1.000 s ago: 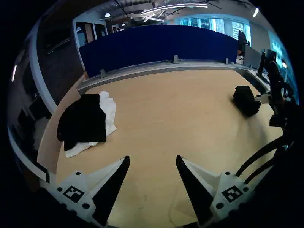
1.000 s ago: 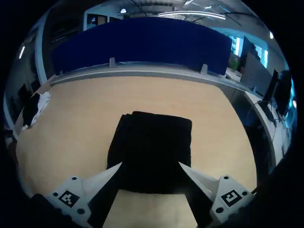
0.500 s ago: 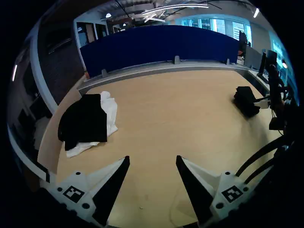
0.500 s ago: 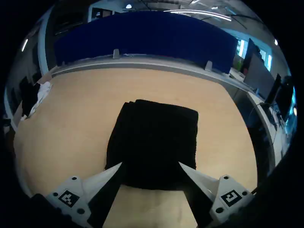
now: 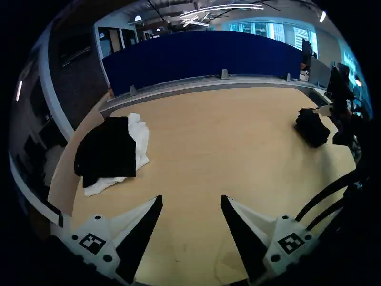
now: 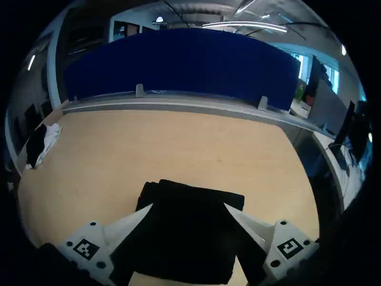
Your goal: Fold towel
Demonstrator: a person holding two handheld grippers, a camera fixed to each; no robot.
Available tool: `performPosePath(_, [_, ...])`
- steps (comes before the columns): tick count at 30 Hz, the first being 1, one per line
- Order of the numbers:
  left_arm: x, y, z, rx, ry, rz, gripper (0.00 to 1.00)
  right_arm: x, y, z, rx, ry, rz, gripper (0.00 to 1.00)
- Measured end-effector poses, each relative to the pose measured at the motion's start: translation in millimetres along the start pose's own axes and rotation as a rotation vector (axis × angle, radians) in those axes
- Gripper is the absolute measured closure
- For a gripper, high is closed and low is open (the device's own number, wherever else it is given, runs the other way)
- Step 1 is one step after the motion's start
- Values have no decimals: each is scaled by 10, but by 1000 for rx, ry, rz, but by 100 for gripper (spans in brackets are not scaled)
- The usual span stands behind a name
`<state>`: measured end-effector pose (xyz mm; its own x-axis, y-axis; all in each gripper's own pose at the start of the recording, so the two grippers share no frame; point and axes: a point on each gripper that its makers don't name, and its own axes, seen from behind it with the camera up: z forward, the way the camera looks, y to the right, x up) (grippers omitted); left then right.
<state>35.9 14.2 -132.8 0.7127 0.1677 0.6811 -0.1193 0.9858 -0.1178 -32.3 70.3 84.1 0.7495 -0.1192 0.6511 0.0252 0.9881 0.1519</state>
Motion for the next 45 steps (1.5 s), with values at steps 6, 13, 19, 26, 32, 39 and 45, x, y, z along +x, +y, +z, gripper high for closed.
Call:
performPosePath(6, [17, -21, 8, 12, -2, -5, 10, -84, -15, 244, 6, -46, -10, 4])
performPosePath(13, [24, -22, 23, 16, -3, -13, 10, -112, -8, 296, 5, -56, -33, 4])
performPosePath(19, [56, -18, 21, 12, 3, -8, 10, 18, -19, 140, 1, -16, -34, 4])
performPosePath(26, [113, -19, 34, 0, 23, -15, 10, 130, -116, -316, -8, 45, -21, 4])
performPosePath(32, [143, 5, 53, -17, 39, -18, 10, 40, -245, -751, -26, 64, -22, 4])
performPosePath(39, [186, 44, 82, -41, 58, -18, 10, -14, -372, -1024, -40, 92, -26, 4])
performPosePath(45, [291, 46, 105, -51, 96, -33, 10, 303, -592, -1286, -22, 256, -25, 4])
